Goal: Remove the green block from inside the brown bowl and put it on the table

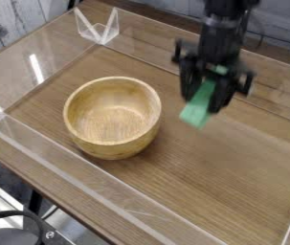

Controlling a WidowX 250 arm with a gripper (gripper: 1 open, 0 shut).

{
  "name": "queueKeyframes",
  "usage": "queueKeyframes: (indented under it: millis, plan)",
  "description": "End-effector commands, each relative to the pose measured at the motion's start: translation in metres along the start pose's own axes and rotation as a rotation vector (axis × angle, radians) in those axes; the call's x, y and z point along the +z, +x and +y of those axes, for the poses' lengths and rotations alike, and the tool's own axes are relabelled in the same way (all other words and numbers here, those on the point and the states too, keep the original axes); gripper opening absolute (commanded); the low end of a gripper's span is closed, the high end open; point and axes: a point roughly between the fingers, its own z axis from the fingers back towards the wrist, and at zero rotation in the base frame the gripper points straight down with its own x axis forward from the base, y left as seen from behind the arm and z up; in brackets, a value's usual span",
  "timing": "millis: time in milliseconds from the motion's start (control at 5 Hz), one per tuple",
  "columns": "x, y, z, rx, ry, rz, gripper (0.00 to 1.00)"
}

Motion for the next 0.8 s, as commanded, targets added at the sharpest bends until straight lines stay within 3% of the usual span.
queueKeyframes:
  millis: [0, 600]
  plan:
    - [0.005, -0.009, -0.005, -0.044, 0.023, -0.138, 0.00]
    - [-0.012, -0.006, -0.022, -0.117, 0.037, -0.263, 0.00]
